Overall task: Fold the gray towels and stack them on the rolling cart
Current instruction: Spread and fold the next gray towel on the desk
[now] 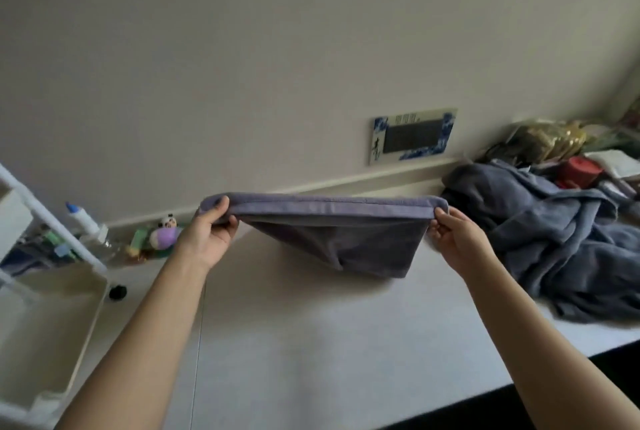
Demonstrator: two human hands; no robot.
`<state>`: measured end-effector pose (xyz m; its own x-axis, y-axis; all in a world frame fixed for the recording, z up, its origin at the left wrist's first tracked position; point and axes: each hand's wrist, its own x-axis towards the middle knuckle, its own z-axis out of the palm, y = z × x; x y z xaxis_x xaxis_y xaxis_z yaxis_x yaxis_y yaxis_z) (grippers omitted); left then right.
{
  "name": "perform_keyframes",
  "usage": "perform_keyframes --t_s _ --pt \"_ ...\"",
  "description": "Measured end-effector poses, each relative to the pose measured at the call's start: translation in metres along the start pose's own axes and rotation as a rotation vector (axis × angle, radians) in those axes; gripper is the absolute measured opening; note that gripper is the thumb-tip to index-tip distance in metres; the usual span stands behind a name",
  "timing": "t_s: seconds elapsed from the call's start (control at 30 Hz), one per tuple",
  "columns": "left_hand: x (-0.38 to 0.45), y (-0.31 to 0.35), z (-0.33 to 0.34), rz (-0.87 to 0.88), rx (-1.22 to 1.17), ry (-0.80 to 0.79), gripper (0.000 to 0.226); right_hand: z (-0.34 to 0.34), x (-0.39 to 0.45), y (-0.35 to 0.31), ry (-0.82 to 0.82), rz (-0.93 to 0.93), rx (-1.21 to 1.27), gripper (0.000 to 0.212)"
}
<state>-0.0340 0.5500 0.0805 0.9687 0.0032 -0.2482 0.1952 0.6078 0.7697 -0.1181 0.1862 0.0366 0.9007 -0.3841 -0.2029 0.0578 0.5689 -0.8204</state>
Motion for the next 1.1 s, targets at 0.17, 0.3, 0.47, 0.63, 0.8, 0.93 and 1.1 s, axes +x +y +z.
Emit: perform_keyframes --t_s 0.17,0.3,0.47,0.63,0.8,0.93,1.1 --pt "0.011 0.061 0.059 0.182 -0.082 -0.087 0.018 0.058 0.02 -0.082 -0.109 -0.176 0.045 0.022" --pt "0.006 0.107 0.102 0.265 -0.176 -0.129 0.014 0.104 0.021 -0.142 -0.133 -0.289 0.148 0.022" --pt "-0.009 0.153 0.144 0.396 -0.239 -0.143 0.018 0.143 0.017 -0.187 -0.131 -0.452 0.127 0.013" --pt "0.002 0.169 0.146 0.408 -0.228 -0.069 0.017 0.155 0.01 -0.196 -0.151 -0.569 -0.04 0.021" --pt "0.018 0.19 0.132 0.435 -0.011 -0.012 0.015 0.153 0.011 -0.202 -0.084 -0.607 -0.07 0.012" --pt "0.037 0.193 0.133 0.434 0.095 0.021 0.023 0.163 0.031 -0.195 -0.053 -0.549 -0.195 0.008" --pt "0.074 0.189 0.143 0.396 0.08 0.055 0.024 0.18 0.077 -0.177 -0.05 -0.412 -0.132 0.006"
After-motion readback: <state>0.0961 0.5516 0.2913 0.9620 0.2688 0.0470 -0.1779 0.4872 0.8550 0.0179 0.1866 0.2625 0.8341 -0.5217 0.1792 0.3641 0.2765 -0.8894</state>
